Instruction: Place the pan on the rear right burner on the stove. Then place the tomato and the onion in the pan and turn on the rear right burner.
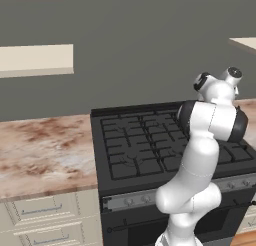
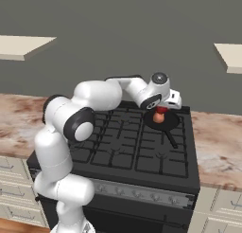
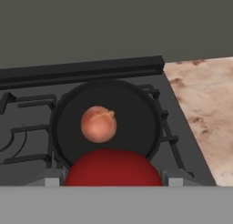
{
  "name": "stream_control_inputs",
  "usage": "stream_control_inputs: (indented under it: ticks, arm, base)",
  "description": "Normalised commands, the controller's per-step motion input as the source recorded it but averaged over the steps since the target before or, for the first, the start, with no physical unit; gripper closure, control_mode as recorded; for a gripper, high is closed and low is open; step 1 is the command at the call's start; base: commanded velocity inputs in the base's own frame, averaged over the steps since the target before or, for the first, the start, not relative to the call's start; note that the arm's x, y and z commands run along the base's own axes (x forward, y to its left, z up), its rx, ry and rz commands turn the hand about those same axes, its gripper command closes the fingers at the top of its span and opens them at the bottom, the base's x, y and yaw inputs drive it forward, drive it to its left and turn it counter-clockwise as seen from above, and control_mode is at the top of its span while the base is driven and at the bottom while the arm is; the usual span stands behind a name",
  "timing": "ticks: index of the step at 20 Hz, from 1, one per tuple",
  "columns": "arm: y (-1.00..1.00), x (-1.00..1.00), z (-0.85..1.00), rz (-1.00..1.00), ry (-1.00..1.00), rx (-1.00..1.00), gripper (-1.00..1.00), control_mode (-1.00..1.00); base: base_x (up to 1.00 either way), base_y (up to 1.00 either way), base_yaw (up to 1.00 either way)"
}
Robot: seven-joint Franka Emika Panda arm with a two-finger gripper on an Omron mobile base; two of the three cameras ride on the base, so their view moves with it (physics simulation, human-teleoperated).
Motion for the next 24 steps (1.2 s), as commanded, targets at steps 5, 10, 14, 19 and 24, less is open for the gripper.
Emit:
stream_control_inputs:
  ticks: [5,10,14,19,24]
  arm:
    - [-0.18,0.00,-0.02,-0.01,0.00,0.00,1.00,-1.00]
    - [-0.13,0.00,-0.17,-0.01,0.00,0.00,1.00,-1.00]
    - [-0.01,0.04,-0.13,-0.01,0.00,0.00,1.00,-1.00]
    - [0.00,0.15,-0.16,0.00,0.00,0.00,1.00,-1.00]
    - [0.00,0.20,-0.27,0.00,0.00,0.00,1.00,-1.00]
  base:
    - [0.00,0.00,0.00]
    - [0.00,0.00,0.00]
    - [0.00,0.00,0.00]
    - [0.00,0.00,0.00]
    - [0.00,0.00,0.00]
